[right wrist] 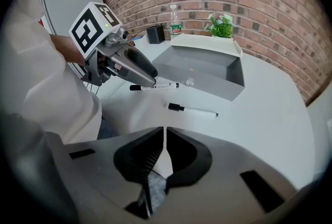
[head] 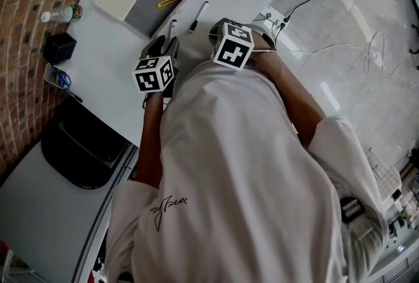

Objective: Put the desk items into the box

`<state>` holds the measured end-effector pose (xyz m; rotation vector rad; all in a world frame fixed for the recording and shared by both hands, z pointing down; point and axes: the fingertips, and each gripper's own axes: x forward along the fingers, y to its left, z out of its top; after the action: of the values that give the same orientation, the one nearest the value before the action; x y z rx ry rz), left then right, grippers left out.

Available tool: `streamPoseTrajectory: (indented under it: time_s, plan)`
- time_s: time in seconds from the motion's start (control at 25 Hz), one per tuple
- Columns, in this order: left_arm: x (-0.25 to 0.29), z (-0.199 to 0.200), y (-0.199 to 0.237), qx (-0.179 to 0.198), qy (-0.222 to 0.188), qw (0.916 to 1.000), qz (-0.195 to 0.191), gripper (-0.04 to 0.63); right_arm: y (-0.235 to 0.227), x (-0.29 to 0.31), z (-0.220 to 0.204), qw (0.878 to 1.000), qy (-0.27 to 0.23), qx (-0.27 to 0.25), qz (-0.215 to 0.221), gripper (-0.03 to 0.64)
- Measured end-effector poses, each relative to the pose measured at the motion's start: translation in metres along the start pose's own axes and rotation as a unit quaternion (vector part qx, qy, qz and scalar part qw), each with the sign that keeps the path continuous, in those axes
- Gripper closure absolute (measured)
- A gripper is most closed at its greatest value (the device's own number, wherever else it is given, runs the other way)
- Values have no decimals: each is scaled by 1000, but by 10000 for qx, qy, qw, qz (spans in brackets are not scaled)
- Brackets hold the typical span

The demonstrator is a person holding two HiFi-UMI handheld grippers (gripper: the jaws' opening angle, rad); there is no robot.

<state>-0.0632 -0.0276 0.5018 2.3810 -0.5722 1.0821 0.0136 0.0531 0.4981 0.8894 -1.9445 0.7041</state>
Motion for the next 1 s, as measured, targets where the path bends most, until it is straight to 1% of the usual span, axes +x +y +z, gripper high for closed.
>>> streamPoseTrajectory:
  time_s: [0.28,0.44,0.56,0.64,0.8,1.0]
  plan:
    - [16,-12,11,181,313,9992,149,445,-10,-4,-8,9990,-28,436,-78,577]
    - [22,-18,12,245,403,9988,146,445,-11,-4,-9,9986,-36,514,-96,577]
    - [24,-21,13,466,359,9978,303,450,-10,-5,-12,9986,-2,530,-69,577]
    - [24,-21,15,595,303,9969,421,476,-9,-4,-13,9985,27,542,-54,577]
    - [24,-20,19,566,241,9968,507,506,-11,-2,-13,9984,59,564,-38,577]
    - [23,-21,21,624,267,9965,482,528,-9,-1,-13,9983,83,567,-47,577]
